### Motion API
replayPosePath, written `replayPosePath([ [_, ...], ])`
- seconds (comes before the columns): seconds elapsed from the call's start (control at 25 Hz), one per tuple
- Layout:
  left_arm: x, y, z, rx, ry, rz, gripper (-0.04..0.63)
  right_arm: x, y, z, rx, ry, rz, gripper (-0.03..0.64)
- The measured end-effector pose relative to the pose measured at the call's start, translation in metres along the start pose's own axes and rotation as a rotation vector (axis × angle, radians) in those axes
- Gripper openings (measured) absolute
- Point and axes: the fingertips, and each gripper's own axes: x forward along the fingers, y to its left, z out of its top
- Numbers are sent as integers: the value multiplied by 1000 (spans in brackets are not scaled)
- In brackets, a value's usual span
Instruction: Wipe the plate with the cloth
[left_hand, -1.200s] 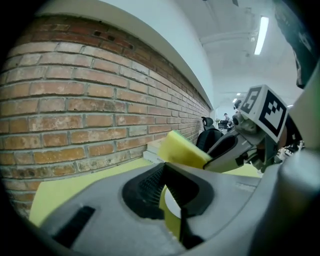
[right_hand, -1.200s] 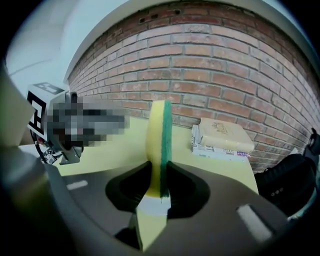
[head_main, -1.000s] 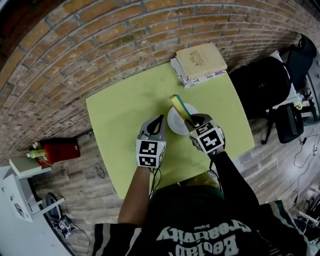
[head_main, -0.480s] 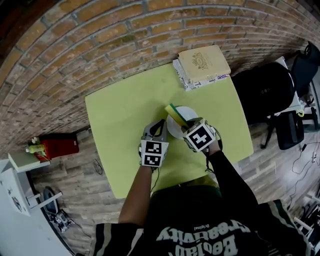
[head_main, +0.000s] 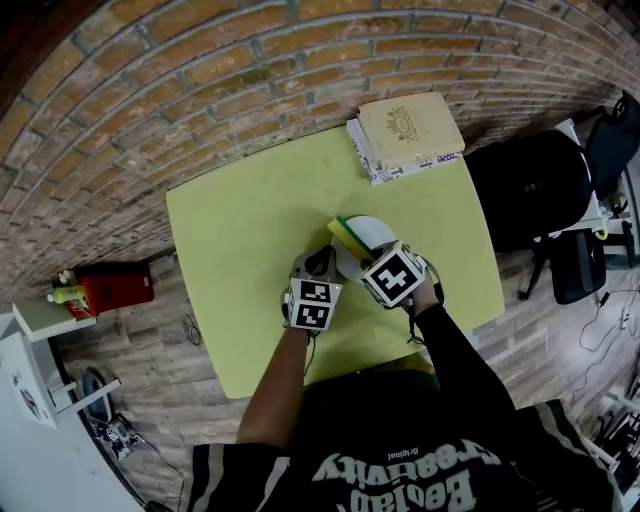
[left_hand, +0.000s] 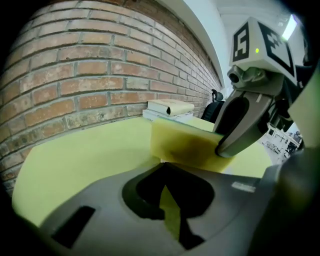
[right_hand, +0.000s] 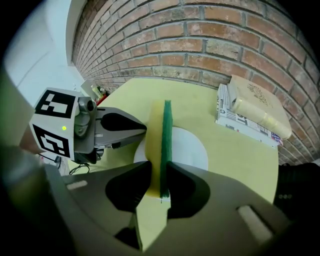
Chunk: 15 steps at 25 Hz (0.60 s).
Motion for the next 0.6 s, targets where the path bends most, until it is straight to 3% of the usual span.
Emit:
replayPosePath([
  [0.6, 8, 4, -6, -28, 5, 17, 9, 2, -7, 0, 12, 11, -11, 104],
])
